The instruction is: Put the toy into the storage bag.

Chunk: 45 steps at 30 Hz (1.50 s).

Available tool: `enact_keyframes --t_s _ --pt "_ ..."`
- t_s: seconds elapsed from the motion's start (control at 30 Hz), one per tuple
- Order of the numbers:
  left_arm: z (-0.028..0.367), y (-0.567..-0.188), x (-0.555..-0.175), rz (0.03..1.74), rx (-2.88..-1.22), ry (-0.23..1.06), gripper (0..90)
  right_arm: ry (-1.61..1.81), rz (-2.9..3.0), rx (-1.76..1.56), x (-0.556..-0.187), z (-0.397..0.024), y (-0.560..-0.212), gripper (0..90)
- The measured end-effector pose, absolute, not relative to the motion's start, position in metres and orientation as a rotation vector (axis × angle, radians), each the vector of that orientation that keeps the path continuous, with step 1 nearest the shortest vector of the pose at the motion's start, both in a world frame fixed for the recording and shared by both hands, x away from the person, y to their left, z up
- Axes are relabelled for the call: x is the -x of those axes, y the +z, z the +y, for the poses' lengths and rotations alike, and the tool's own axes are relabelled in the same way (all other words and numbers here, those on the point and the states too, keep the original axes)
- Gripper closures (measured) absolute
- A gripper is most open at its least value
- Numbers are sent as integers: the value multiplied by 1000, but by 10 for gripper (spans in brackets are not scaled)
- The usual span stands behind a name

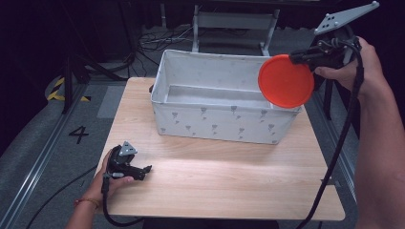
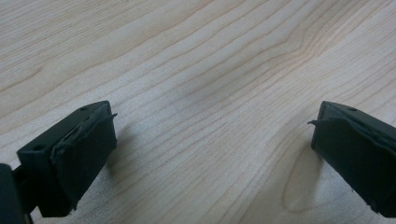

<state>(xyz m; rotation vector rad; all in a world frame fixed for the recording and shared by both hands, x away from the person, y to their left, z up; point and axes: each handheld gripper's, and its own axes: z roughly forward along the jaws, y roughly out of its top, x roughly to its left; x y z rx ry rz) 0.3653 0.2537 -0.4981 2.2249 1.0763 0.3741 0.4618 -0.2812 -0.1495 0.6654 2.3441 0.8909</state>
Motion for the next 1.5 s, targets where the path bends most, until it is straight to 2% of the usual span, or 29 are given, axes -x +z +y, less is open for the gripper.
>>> enact_keyframes --t_s 0.2,0.6,1.27,1.5 --pt "254 -498 -365 1076 -2226 376 4 904 2341 -689 -484 -280 -162 824" --pt "254 -498 -365 1076 -2226 375 4 941 2346 -701 -506 -280 -188 824" --pt "254 -498 -365 1075 -2227 376 4 945 2445 -583 -514 -283 -234 824" --pt "254 -498 -366 1073 -2228 373 3 846 2532 -531 -512 -273 -248 822"
